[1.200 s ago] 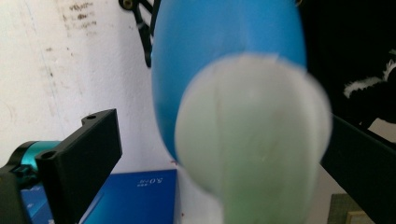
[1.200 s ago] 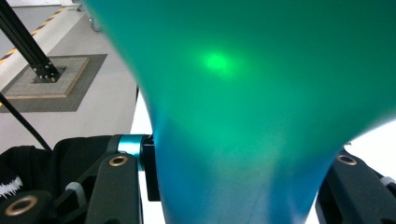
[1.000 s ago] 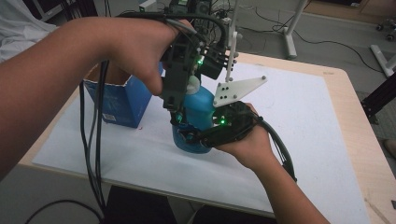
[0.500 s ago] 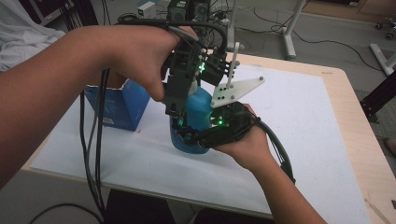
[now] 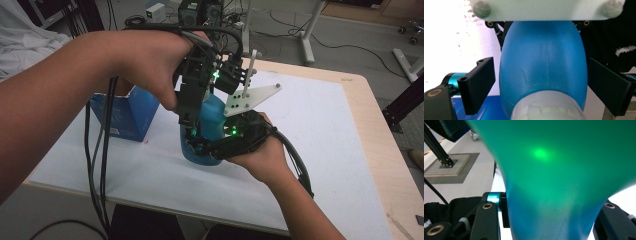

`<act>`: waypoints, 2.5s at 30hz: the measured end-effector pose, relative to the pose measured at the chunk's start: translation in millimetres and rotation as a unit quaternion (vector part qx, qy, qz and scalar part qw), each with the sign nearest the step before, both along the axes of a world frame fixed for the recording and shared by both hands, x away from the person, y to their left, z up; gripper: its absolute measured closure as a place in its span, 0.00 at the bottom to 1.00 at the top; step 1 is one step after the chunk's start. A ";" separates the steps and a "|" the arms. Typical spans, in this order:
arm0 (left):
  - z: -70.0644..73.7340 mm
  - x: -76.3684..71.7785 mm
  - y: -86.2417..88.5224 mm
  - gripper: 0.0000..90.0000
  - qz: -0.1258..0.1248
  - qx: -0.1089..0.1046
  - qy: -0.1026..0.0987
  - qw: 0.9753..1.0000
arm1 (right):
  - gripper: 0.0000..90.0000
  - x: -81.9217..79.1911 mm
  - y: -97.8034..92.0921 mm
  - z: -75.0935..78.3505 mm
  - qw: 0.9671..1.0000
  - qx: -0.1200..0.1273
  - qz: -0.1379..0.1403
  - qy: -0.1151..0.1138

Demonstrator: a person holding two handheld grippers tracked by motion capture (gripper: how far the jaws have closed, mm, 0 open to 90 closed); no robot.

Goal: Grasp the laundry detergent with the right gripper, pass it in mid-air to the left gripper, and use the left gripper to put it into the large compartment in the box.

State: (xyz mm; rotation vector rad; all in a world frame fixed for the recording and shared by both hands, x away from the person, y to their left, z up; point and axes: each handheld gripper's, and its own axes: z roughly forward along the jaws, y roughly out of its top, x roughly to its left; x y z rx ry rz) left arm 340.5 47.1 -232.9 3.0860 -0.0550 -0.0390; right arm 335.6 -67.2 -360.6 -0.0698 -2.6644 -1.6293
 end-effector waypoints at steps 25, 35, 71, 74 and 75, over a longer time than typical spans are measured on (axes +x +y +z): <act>-0.9 0.9 -3.1 0.27 0.003 0.009 0.004 1.000 | 0.51 -1.8 -0.1 0.3 1.000 0.006 0.005 0.006; -1.4 -0.1 -2.3 0.30 0.004 0.009 0.006 1.000 | 0.51 -1.2 0.2 0.2 1.000 0.009 0.004 0.006; 4.5 1.7 -6.5 0.43 0.011 0.005 0.013 1.000 | 0.49 -1.4 -5.1 3.3 1.000 0.013 0.006 0.008; 6.7 1.7 -5.9 0.43 0.013 0.005 0.018 1.000 | 0.43 -3.3 -10.9 4.2 1.000 0.012 -0.001 0.008; 7.7 1.5 -5.4 0.43 0.016 0.004 0.019 1.000 | 0.40 -3.6 -14.8 4.8 1.000 0.013 -0.006 0.008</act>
